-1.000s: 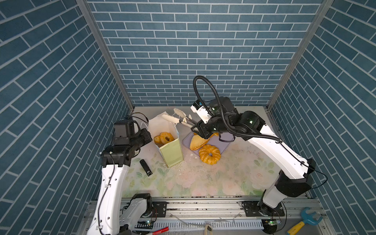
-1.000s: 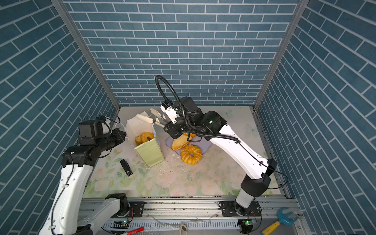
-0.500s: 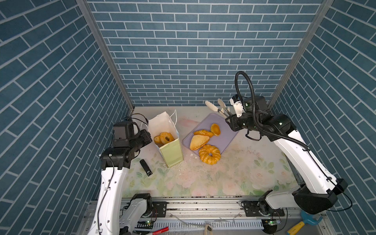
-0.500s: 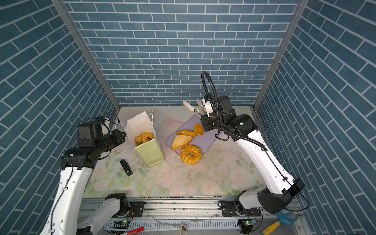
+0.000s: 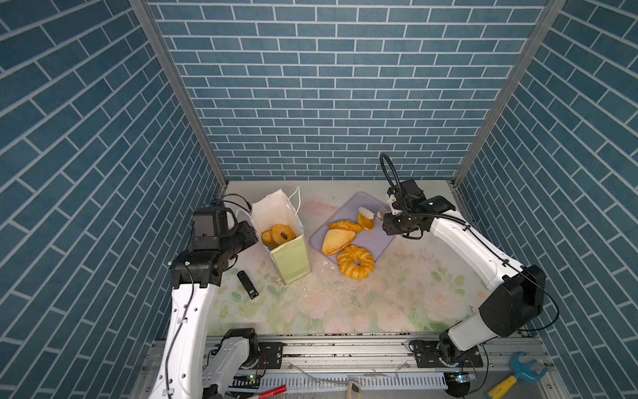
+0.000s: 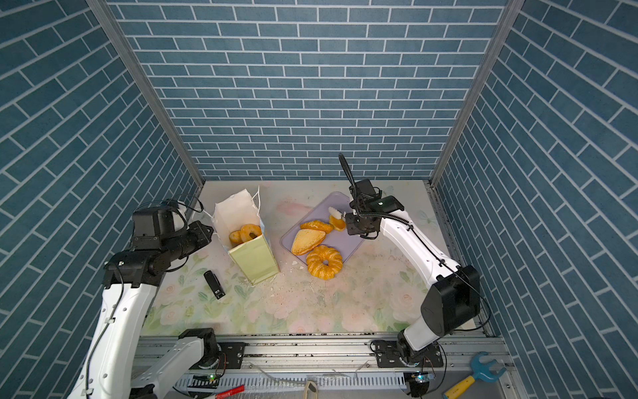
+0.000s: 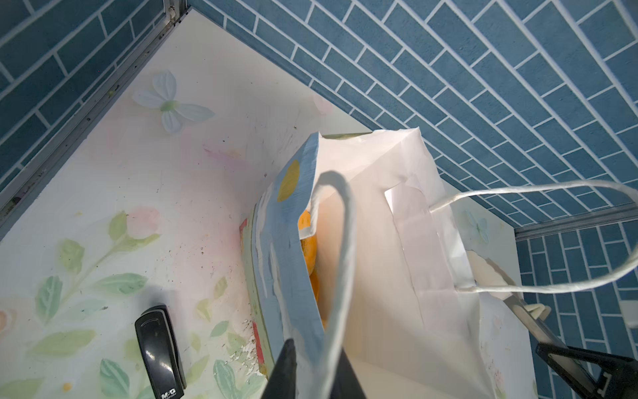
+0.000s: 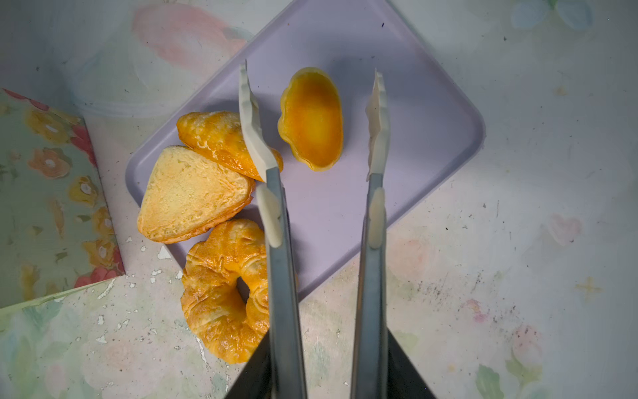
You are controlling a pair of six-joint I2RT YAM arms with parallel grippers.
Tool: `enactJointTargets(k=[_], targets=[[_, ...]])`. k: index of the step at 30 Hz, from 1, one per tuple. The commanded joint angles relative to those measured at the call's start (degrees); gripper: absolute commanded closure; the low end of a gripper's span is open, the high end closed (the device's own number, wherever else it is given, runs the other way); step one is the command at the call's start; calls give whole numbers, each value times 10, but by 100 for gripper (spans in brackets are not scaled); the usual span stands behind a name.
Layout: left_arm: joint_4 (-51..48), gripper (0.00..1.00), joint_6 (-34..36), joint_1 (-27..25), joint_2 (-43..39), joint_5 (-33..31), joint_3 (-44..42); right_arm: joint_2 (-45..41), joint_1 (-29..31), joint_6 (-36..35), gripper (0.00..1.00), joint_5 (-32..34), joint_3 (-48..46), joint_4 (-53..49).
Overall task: Place the fake bread into the paper bag
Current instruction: 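Lower the tongs onto the round yellow tart and pinch it, then lift the tart and carry it over the bag mouth with the right gripper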
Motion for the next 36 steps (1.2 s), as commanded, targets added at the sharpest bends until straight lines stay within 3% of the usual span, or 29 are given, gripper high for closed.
enactJointTargets(k=[1, 11, 15, 23, 31, 36], targets=[[-7, 81, 3, -1, -3, -10, -8, 22, 0, 2, 56, -17, 7, 34], [-13, 81, 1, -1, -3, -17, -9, 130, -1, -11, 56, -11, 62, 27], [-12, 81, 0, -1, -1, -16, -7, 139, -1, -12, 61, -22, 65, 30], [-4, 81, -3, -1, -1, -13, -16, 99, -1, -25, 74, -4, 67, 18], [2, 81, -1, -1, -8, -9, -21, 30, 0, -34, 76, 38, 102, -19], [7, 80, 0, -1, -15, -7, -27, -17, 5, -26, 76, 16, 156, -36]])
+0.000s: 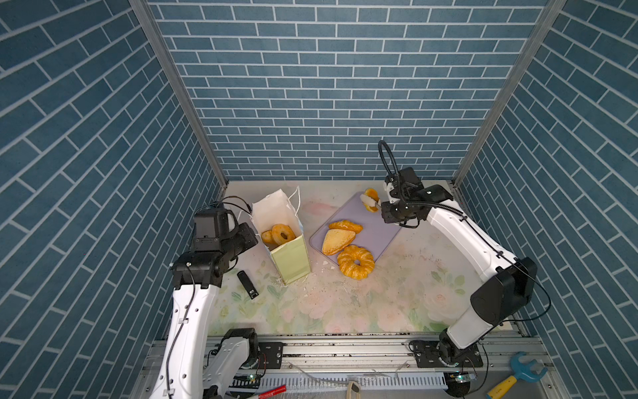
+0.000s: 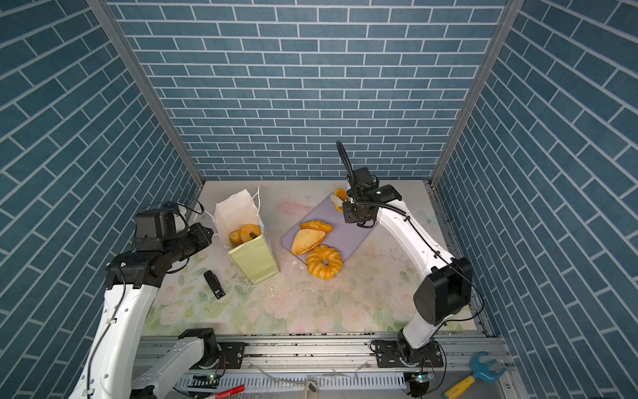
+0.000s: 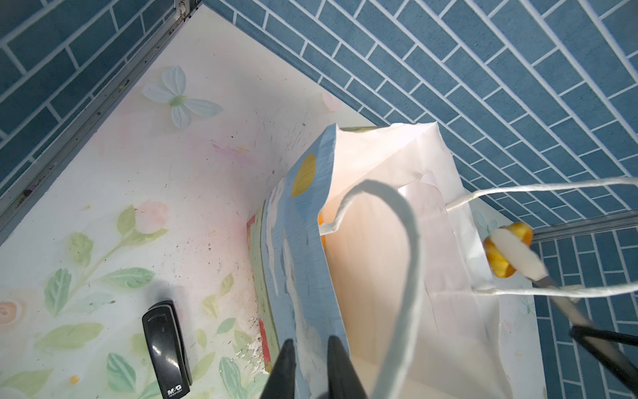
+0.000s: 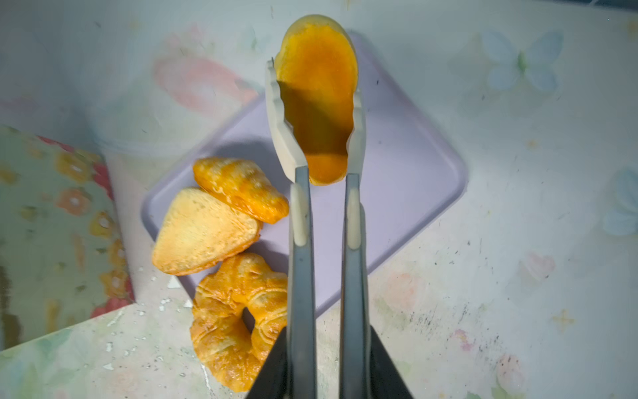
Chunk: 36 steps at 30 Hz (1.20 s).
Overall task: Place the fake bread into the paper bag
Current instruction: 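Lift the tart and carry it over the bag mouth with the right gripper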
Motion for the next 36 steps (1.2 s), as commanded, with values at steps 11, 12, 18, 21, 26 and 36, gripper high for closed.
enactJointTargets(k=[11, 12, 18, 21, 26, 36], targets=[[15, 81, 2, -1, -17, 28, -24, -62, 145, -93, 75, -17, 213, -10], [15, 81, 1, -1, -18, 28, -23, -59, 161, -102, 75, -22, 224, -7], [11, 81, 1, 0, -25, 27, -24, -26, 248, -147, 75, -53, 270, 1], [12, 81, -1, 0, -26, 29, -26, -1, 280, -161, 75, -73, 278, -1], [16, 81, -10, 0, -25, 35, -28, 41, 311, -161, 74, -94, 279, -5], [16, 82, -12, -1, -27, 35, -30, 79, 320, -149, 67, -88, 251, -11]])
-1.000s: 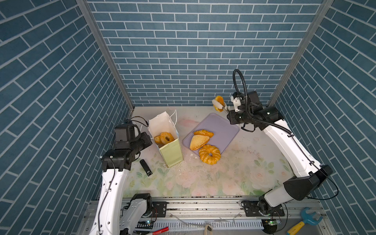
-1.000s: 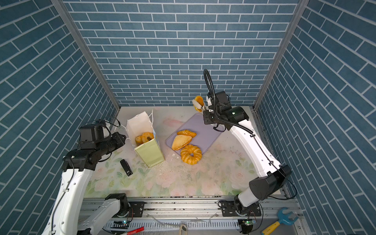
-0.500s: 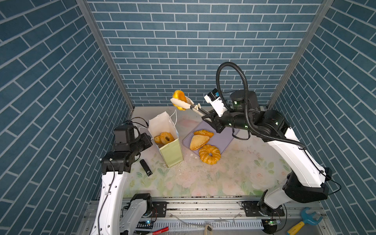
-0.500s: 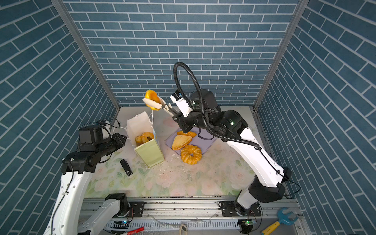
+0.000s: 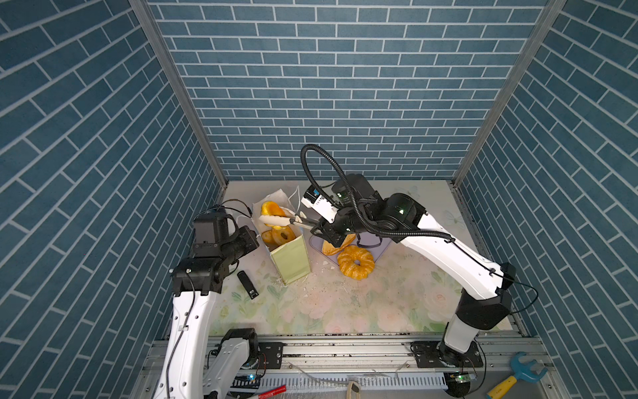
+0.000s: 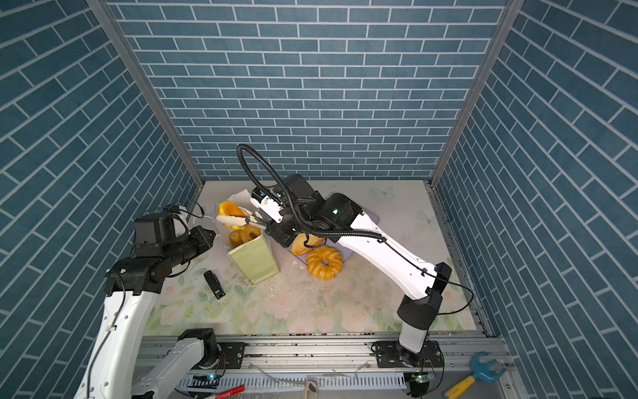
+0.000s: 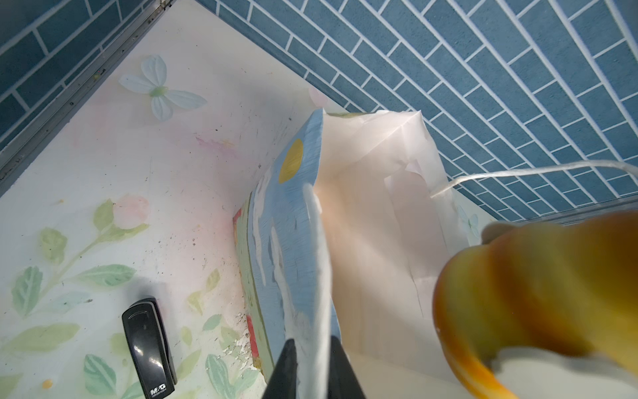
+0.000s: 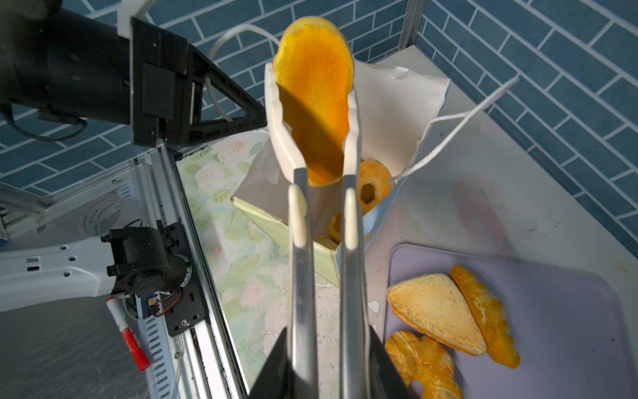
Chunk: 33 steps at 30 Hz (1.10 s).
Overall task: Place the fake bread into the paper bag
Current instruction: 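Lift the tart and carry it over the bag mouth with the right gripper, then open the tongs with the right gripper to drop the tart into the bag, then move the empty tongs back over the tray with the right gripper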
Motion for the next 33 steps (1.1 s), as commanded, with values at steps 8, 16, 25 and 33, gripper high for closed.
enactJointTargets(k=[8, 16, 25, 33], targets=[[2, 82, -4, -1, -7, 9, -12, 14, 2, -10, 59, 21, -1, 9], [1, 82, -5, -1, -9, 9, -14, 4, 2, -12, 55, 31, 16, 13], [9, 81, -2, -1, -1, 11, -12, -38, -9, -13, 54, 70, 78, 12], [10, 81, -1, -1, 5, 13, -2, -124, -103, 42, 53, 72, 4, 34]])
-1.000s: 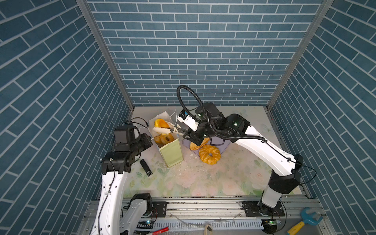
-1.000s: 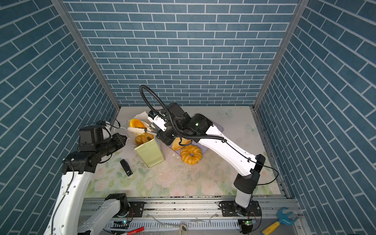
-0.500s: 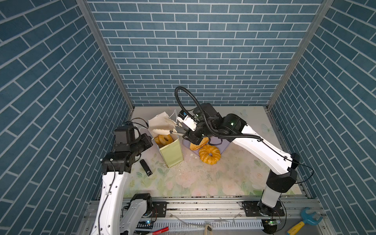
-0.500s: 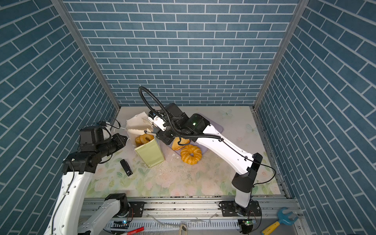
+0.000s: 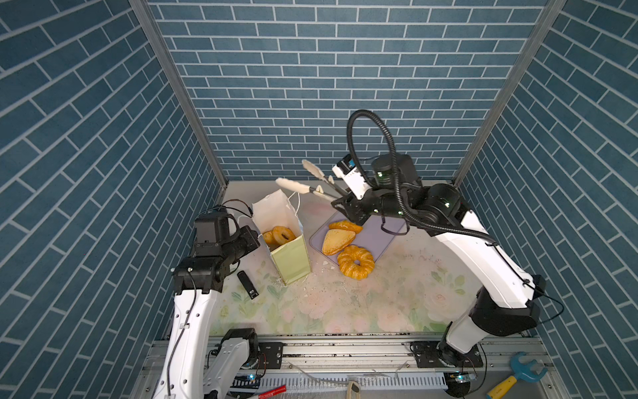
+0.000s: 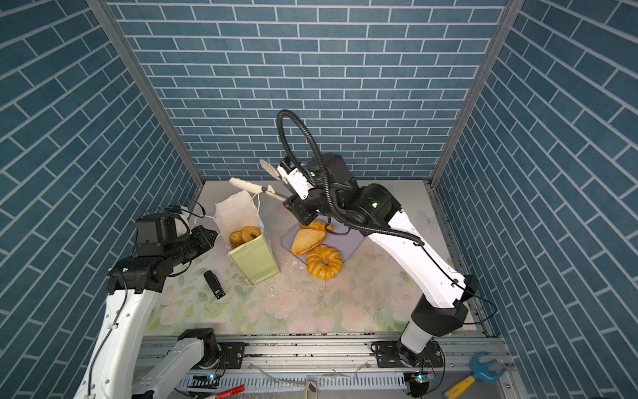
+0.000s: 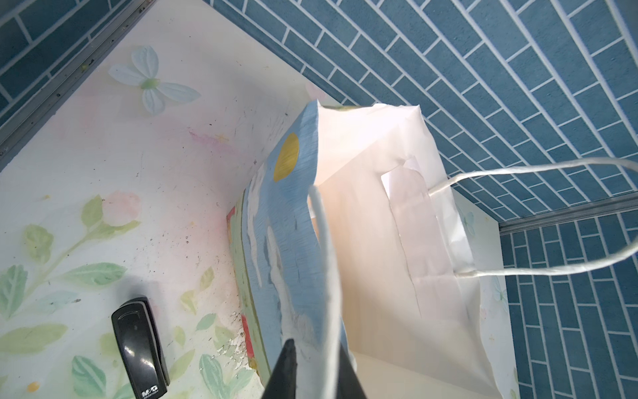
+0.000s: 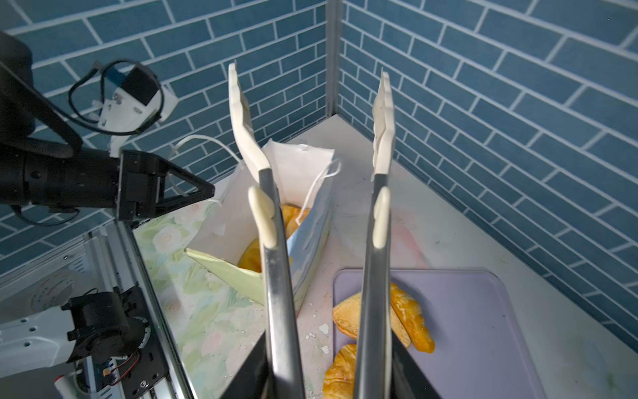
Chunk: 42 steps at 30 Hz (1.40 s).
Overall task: Place the fake bread into the paper bag
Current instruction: 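Move the empty tongs back over the tray with the right gripper, then lower the tongs onto the small croissant and pinch it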
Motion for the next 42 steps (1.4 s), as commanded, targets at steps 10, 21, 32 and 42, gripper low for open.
enactJointTargets(k=[10, 21, 32, 42], targets=[[1, 81, 3, -1, 4, 4, 12, -117, -187, 113, 52, -37, -230, 18], [-10, 81, 11, -1, 2, -6, 10, -98, -223, 138, 51, -83, -388, 27], [-8, 81, 10, -1, 15, -13, 8, -20, -224, 123, 49, -100, -402, 36], [-11, 81, 9, -1, 22, -32, 6, 16, -223, 61, 49, -132, -376, 38]])
